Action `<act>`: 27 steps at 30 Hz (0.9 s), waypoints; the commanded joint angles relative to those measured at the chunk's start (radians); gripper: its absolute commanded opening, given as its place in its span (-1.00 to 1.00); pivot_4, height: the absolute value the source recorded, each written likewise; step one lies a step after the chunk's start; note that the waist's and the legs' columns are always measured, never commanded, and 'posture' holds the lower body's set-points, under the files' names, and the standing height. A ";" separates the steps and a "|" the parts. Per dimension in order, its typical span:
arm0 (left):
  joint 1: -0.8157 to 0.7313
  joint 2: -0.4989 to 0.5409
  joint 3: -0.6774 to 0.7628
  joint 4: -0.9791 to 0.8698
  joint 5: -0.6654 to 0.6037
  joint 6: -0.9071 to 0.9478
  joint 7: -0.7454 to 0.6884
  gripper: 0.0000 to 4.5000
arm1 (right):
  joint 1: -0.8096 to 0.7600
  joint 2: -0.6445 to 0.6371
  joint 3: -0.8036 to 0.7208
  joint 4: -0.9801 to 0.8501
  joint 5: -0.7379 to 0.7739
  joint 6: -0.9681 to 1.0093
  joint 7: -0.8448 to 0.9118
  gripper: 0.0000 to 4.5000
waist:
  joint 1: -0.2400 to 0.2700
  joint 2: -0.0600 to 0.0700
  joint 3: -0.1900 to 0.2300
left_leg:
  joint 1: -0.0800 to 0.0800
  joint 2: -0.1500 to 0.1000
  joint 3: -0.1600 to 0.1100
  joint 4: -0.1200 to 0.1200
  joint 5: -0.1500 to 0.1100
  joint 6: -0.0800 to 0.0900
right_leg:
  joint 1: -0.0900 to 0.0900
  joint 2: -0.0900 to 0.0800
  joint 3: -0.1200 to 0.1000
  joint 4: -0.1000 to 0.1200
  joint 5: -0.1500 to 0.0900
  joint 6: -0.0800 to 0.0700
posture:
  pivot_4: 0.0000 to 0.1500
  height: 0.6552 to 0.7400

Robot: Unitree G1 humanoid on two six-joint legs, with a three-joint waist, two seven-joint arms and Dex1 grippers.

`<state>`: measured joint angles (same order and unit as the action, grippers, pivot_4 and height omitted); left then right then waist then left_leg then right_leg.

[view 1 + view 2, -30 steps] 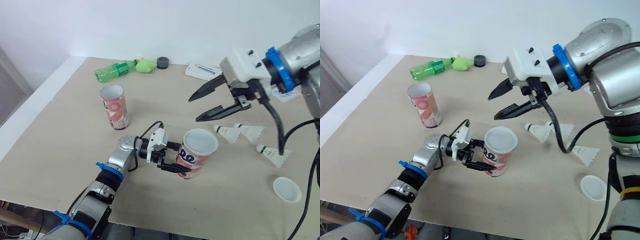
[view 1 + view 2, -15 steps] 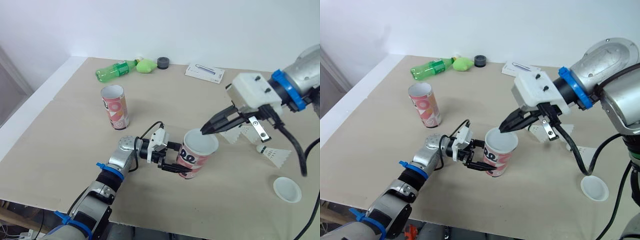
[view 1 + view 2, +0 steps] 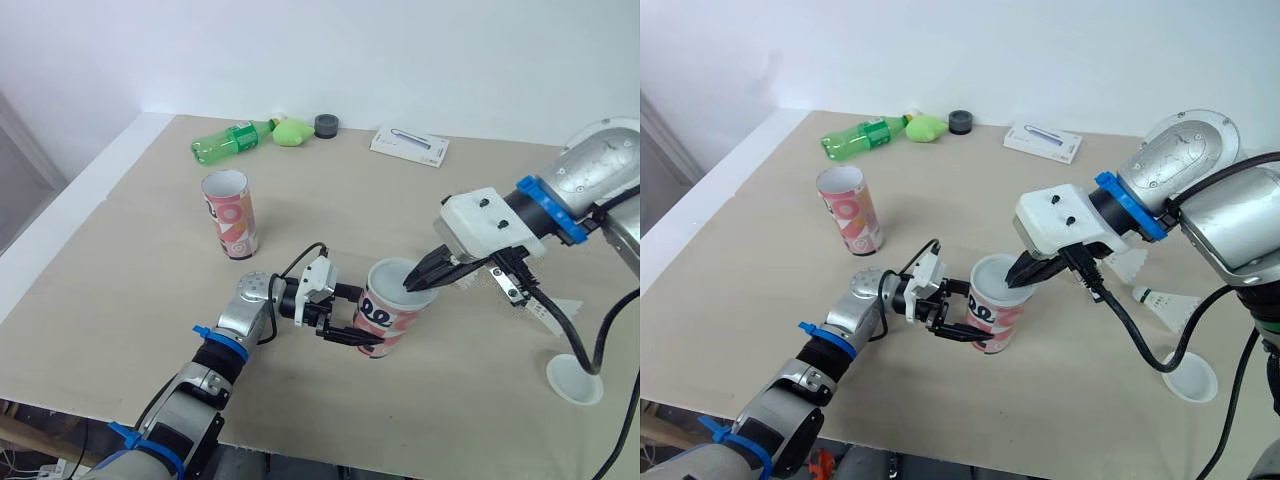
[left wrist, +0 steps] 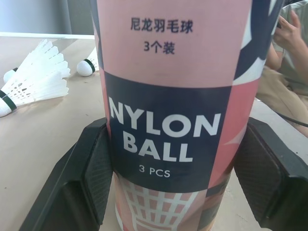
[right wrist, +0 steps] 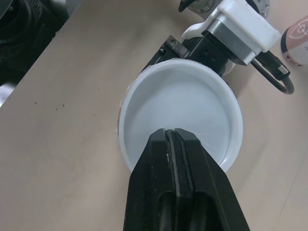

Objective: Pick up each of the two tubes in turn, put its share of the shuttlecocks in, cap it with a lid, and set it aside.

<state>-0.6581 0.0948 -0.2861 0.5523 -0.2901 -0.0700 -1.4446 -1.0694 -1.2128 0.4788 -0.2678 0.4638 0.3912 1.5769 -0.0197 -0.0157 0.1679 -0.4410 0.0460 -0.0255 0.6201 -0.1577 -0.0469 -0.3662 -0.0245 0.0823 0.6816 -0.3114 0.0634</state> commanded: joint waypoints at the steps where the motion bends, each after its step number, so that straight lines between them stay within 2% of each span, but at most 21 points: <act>1: 0.035 0.006 -0.046 0.051 0.059 0.026 0.006 0.43 | 0.009 -0.025 0.046 -0.012 -0.046 -0.055 0.038 -0.95 | -0.001 0.000 0.000 | 0.001 0.000 0.000 0.000 0.000 0.000 | 0.000 0.000 0.000 0.000 0.000 0.000 | 1.00 0.53; 4: 0.035 0.006 -0.047 0.052 0.060 0.025 0.005 0.43 | 0.024 0.000 0.084 -0.013 -0.093 -0.083 0.038 -0.95 | -0.001 0.000 0.000 | 0.002 0.000 0.000 0.000 0.000 0.000 | 0.001 0.000 0.000 0.000 0.000 0.000 | 1.00 0.53; 13: 0.033 0.001 -0.045 0.053 0.057 0.025 0.009 0.43 | 0.029 0.020 0.124 -0.017 -0.090 -0.090 0.038 -0.95 | -0.001 -0.004 -0.006 | 0.004 0.001 -0.001 0.001 0.000 0.000 | 0.001 0.000 -0.001 0.000 -0.001 0.001 | 1.00 0.53; 27: 0.036 -0.005 -0.040 0.055 0.057 0.003 0.015 0.43 | 0.059 0.084 0.133 0.012 -0.024 0.065 0.038 -0.95 | -0.002 -0.010 -0.016 | 0.005 0.001 -0.003 -0.001 0.000 0.000 | 0.001 0.001 -0.004 0.000 -0.002 -0.004 | 1.00 0.53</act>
<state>-0.6464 0.0932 -0.2862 0.5687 -0.2824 -0.0890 -1.4331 -1.0526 -1.1544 0.5412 -0.2415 0.4494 0.4339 1.5758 -0.0212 -0.0255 0.1523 -0.4363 0.0473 -0.0289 0.6192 -0.1578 -0.0470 -0.3652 -0.0238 0.0785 0.6815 -0.3132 0.0596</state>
